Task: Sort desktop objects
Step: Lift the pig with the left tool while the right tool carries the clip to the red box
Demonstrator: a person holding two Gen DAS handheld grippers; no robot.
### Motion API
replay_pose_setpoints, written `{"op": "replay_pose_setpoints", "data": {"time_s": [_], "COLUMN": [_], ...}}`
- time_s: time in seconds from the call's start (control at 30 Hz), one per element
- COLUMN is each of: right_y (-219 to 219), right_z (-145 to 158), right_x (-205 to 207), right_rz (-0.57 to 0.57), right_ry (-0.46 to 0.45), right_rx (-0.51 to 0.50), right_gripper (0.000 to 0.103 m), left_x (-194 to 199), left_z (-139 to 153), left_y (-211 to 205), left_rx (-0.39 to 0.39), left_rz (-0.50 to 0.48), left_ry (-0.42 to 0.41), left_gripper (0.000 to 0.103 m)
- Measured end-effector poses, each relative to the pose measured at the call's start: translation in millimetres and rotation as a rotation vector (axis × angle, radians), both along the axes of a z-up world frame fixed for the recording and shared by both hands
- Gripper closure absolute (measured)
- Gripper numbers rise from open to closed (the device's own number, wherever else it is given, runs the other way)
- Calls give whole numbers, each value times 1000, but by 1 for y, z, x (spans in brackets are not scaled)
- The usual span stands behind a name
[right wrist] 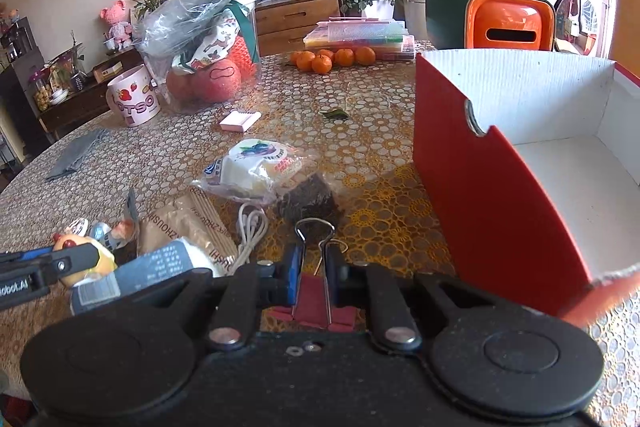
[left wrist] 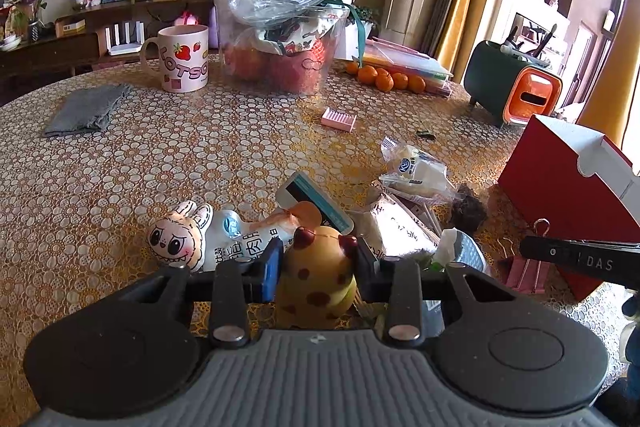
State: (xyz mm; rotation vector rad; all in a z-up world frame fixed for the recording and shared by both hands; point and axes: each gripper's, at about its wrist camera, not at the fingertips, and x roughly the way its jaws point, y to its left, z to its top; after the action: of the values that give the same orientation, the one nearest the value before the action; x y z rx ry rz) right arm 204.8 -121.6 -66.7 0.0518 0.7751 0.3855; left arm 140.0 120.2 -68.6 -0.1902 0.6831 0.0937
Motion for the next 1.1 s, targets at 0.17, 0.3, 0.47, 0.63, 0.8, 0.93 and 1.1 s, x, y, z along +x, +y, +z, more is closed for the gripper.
{"op": "replay_pose_setpoints", "data": {"time_s": [0.17, 0.3, 0.47, 0.63, 0.8, 0.93, 1.1], "right_y": [-9, -16, -24, -36, -48, -60, -76], "right_z": [4, 9, 22, 40, 58, 71, 84], "right_x": [-14, -25, -35, -45, -54, -59, -64], "right_rz": [15, 28, 41, 60, 81, 91, 88], "right_ry": [15, 22, 7, -7, -21, -31, -54], "right_rx": [9, 22, 46, 72, 94, 116, 138], "right_gripper": [89, 89, 89, 89, 89, 89, 89], "left_x": [-9, -17, -27, -38, -45, -50, -54], "left_z": [9, 19, 34, 52, 67, 77, 86], "left_y": [2, 2, -4, -13, -26, -40, -59], "left_rx": [0, 1, 10, 15, 7, 2, 10], "left_rz": [17, 25, 15, -11, -40, -63, -95], "left_ry": [-9, -25, -39, -55, -72, -82, -98], "left_gripper": [68, 68, 68, 68, 68, 68, 68]}}
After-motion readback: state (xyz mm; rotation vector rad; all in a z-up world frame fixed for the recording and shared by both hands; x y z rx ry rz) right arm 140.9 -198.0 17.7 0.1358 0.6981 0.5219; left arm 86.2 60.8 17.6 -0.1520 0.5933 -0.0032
